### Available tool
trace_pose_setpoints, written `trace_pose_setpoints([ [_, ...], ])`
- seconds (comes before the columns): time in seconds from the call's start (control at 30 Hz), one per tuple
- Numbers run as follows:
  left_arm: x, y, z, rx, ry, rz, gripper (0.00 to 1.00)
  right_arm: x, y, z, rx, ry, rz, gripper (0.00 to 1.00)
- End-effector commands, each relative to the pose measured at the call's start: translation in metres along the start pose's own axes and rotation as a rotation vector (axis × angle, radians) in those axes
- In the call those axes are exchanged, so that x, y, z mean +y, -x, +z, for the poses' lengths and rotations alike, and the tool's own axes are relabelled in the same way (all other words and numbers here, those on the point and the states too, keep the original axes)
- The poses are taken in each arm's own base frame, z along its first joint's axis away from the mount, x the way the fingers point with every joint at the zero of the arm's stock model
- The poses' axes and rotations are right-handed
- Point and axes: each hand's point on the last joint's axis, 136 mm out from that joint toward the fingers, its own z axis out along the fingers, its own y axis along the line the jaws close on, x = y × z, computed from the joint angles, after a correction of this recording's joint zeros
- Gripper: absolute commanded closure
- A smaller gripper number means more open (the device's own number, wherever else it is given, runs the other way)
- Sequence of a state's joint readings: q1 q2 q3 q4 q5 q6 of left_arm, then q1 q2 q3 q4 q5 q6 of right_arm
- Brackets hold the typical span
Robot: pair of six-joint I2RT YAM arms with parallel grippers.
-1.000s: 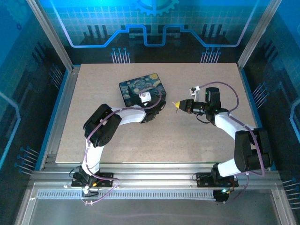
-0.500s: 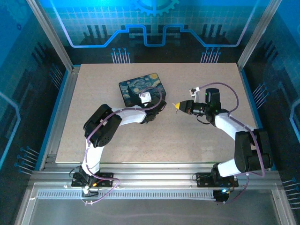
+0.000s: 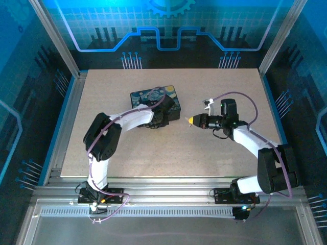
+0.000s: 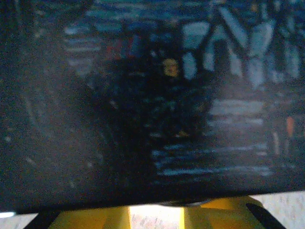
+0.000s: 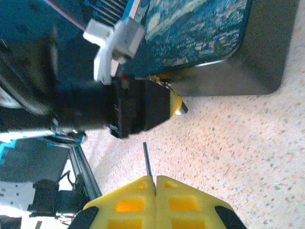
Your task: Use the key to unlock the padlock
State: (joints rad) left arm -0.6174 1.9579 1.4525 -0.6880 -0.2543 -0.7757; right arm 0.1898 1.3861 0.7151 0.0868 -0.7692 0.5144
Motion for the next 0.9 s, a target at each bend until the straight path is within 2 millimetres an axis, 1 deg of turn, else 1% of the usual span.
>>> trace_pose_setpoints([
  [0.0, -0.012, -0.008, -0.057, 0.130, -0.147, 0.024, 1.00, 0.009, -0.017, 0.002, 0.031, 0.000, -0.028, 1.00],
  [0.1, -0.013, -0.008, -0.078, 0.157, -0.171, 0.038, 1.00, 0.014, -0.021, 0.000, 0.033, 0.002, -0.038, 1.00],
  [0.2, -0.021, -0.012, -0.090, 0.209, -0.225, 0.017, 1.00, 0.021, -0.022, -0.003, 0.034, 0.018, -0.042, 1.00],
  [0.27, -0.025, -0.015, -0.095, 0.237, -0.259, -0.010, 1.00, 0.030, -0.027, -0.002, 0.047, 0.042, -0.064, 1.00],
  [0.3, -0.024, -0.015, -0.096, 0.239, -0.254, -0.014, 1.00, 0.033, -0.031, 0.000, 0.058, 0.037, -0.085, 1.00],
  [0.33, -0.022, -0.014, -0.095, 0.233, -0.237, -0.010, 0.98, 0.033, -0.034, 0.000, 0.064, 0.024, -0.097, 1.00],
  [0.37, -0.016, -0.013, -0.092, 0.225, -0.204, 0.000, 0.92, 0.032, -0.036, 0.000, 0.064, 0.012, -0.103, 1.00],
  [0.4, -0.011, -0.013, -0.088, 0.212, -0.172, 0.006, 0.88, 0.029, -0.037, 0.000, 0.062, 0.002, -0.099, 1.00],
  [0.47, -0.003, -0.014, -0.077, 0.179, -0.115, 0.002, 0.72, 0.022, -0.038, -0.001, 0.055, -0.018, -0.085, 1.00],
  [0.5, -0.001, -0.016, -0.069, 0.165, -0.099, -0.015, 0.65, 0.020, -0.037, -0.001, 0.053, -0.019, -0.082, 1.00],
  [0.57, -0.002, -0.018, -0.055, 0.126, -0.087, -0.057, 0.53, 0.018, -0.037, -0.001, 0.055, -0.023, -0.081, 1.00],
  [0.63, -0.009, -0.014, -0.043, 0.044, -0.084, -0.068, 0.45, 0.018, -0.034, -0.001, 0.057, -0.023, -0.088, 1.00],
  [0.67, -0.012, -0.010, -0.039, -0.012, -0.071, -0.071, 0.41, 0.018, -0.032, -0.002, 0.056, -0.023, -0.092, 1.00],
  [0.73, -0.018, -0.005, -0.028, -0.097, -0.055, -0.062, 0.38, 0.020, -0.029, -0.002, 0.054, -0.020, -0.095, 1.00],
  [0.87, -0.022, -0.002, -0.004, -0.218, -0.043, -0.072, 0.38, 0.021, -0.025, -0.005, 0.043, -0.016, -0.094, 1.00],
])
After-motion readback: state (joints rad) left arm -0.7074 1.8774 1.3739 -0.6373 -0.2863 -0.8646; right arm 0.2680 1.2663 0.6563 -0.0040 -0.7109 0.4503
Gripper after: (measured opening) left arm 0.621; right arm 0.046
